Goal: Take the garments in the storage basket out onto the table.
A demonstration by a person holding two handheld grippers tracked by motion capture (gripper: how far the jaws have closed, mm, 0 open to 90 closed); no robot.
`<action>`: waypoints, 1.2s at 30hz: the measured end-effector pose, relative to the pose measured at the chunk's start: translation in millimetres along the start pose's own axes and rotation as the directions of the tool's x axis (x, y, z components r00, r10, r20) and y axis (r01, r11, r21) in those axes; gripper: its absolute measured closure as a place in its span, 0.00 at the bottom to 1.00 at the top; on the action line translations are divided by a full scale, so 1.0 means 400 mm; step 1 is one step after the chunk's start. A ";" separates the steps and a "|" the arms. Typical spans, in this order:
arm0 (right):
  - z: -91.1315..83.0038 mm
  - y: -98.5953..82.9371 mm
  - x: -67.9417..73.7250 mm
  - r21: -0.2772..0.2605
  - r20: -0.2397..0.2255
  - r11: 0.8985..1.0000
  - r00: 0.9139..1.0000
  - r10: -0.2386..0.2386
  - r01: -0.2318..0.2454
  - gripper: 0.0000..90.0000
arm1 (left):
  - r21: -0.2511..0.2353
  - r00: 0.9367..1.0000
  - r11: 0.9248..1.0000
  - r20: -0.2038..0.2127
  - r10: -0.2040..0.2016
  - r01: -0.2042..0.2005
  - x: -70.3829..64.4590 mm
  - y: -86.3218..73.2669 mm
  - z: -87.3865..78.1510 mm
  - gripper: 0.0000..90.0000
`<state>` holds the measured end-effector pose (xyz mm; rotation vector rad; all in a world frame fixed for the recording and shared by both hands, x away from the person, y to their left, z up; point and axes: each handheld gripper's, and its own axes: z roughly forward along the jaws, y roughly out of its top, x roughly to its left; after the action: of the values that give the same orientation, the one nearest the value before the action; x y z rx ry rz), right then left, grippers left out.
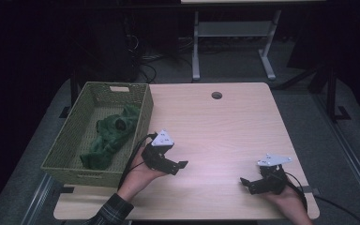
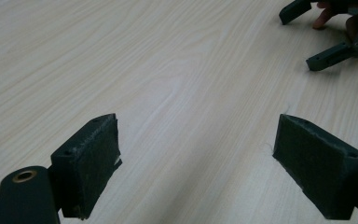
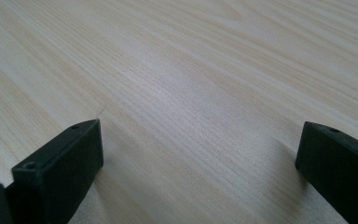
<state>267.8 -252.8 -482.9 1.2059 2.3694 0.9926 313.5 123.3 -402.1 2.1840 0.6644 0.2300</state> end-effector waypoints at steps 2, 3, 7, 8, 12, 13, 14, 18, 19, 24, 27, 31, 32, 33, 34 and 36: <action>0.000 0.000 0.000 0.000 0.000 1.000 1.000 0.000 0.000 0.00 | -0.001 1.000 1.000 -0.001 -0.003 0.003 0.002 0.007 -0.005 0.15; 0.000 0.000 0.000 0.000 0.000 1.000 1.000 0.001 -0.001 0.00 | -0.005 1.000 1.000 0.001 -0.005 0.005 0.003 0.010 -0.007 0.15; 0.000 0.000 0.000 0.000 0.000 1.000 1.000 -0.001 0.001 0.00 | -0.013 1.000 1.000 0.008 -0.002 0.002 0.008 0.026 -0.018 0.15; 0.000 0.000 0.000 0.000 0.000 1.000 1.000 0.000 0.000 0.00 | -0.015 1.000 1.000 0.013 0.001 0.000 0.009 0.029 -0.020 0.15; 0.000 0.000 0.000 -0.001 0.000 1.000 1.000 -0.002 0.002 0.00 | 0.001 1.000 1.000 0.008 0.011 -0.011 0.012 0.043 -0.030 0.15; 0.000 0.000 -0.001 -0.001 0.000 1.000 1.000 -0.004 0.004 0.00 | -0.001 1.000 1.000 0.007 0.011 -0.011 0.015 0.045 -0.034 0.15; 0.000 0.000 0.000 -0.001 0.000 1.000 1.000 -0.002 0.002 0.00 | -0.009 1.000 1.000 0.009 0.004 -0.004 0.017 0.047 -0.036 0.15; 0.000 0.000 0.000 0.000 0.000 1.000 1.000 -0.002 0.002 0.00 | -0.005 1.000 1.000 0.005 0.008 -0.008 0.029 0.054 -0.048 0.15; 0.000 0.000 0.000 -0.001 0.000 1.000 1.000 -0.002 0.002 0.00 | -0.010 1.000 1.000 0.003 0.002 -0.002 0.032 0.056 -0.050 0.15; 0.000 0.000 0.000 0.000 0.000 1.000 1.000 -0.001 0.001 0.00 | -0.010 1.000 1.000 0.003 -0.003 0.003 0.052 0.069 -0.064 0.15; 0.000 0.000 -0.001 0.000 0.000 1.000 1.000 -0.002 0.002 0.00 | -0.016 1.000 1.000 0.010 0.004 -0.004 0.060 0.076 -0.069 0.15; -0.001 -0.002 -0.001 -0.004 0.001 1.000 1.000 -0.009 0.009 0.00 | -0.007 1.000 1.000 0.006 0.014 -0.014 0.084 0.094 -0.083 0.15; -0.001 -0.002 -0.001 -0.003 0.001 1.000 1.000 -0.008 0.008 0.00 | -0.008 1.000 1.000 0.007 0.012 -0.012 0.091 0.096 -0.087 0.15; -0.002 -0.002 -0.002 -0.001 -0.001 1.000 1.000 -0.010 0.010 0.00 | -0.019 1.000 1.000 0.006 0.005 -0.005 0.097 0.098 -0.090 0.15; -0.002 -0.002 -0.002 -0.002 -0.001 1.000 1.000 -0.010 0.010 0.00 | -0.016 1.000 1.000 0.004 0.007 -0.007 0.104 0.100 -0.094 0.15; -0.002 -0.002 -0.002 -0.003 -0.002 1.000 1.000 -0.009 0.008 0.00 | -0.022 1.000 1.000 0.003 0.002 -0.002 0.114 0.100 -0.099 0.15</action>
<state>267.4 -253.9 -483.0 1.1935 2.3721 0.9945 352.3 153.2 -348.8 2.1638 0.6556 0.2337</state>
